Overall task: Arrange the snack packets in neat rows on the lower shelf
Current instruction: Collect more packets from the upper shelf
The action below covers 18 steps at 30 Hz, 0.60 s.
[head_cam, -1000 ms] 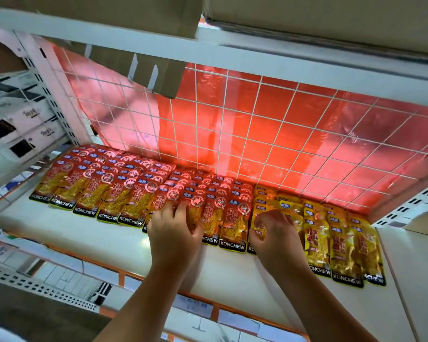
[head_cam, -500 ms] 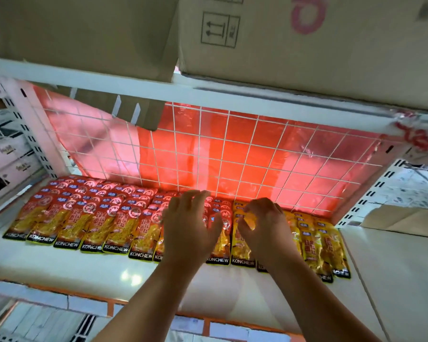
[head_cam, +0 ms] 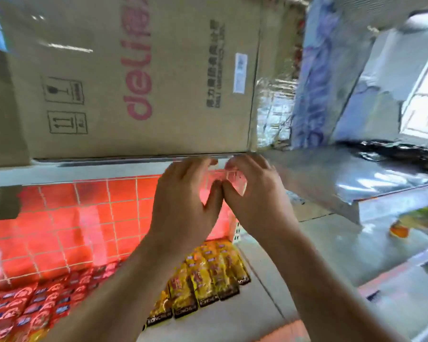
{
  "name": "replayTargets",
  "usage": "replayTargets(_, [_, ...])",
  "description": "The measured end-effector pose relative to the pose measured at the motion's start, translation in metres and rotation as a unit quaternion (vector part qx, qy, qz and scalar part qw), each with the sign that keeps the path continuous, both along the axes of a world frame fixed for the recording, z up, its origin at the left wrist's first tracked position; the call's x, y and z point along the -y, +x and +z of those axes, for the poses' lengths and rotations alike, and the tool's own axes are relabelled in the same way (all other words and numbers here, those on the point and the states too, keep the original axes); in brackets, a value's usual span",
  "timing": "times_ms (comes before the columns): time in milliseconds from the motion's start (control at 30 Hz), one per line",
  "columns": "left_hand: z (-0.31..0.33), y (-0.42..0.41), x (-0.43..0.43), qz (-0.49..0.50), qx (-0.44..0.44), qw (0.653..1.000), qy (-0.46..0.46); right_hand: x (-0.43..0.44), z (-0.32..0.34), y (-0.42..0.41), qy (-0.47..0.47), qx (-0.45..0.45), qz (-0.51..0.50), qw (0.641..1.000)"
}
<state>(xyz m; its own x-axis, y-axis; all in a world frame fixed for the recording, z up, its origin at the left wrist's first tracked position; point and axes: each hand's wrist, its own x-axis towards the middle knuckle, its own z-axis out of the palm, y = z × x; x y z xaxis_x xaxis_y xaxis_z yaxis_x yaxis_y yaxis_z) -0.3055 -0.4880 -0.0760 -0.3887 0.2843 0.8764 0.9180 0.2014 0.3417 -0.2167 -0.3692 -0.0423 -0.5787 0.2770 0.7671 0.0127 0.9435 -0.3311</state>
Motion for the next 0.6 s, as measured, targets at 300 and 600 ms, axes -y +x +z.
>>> replayTargets(300, [0.083,0.056,-0.115,-0.166,-0.01,0.982,-0.094,-0.114,0.065,0.091,-0.007,-0.012,-0.099,0.995])
replayTargets(600, [0.113,0.092,-0.249,-0.164,0.017,0.92,-0.355,-0.299,0.059,0.147,-0.037,0.127,-0.114,0.985])
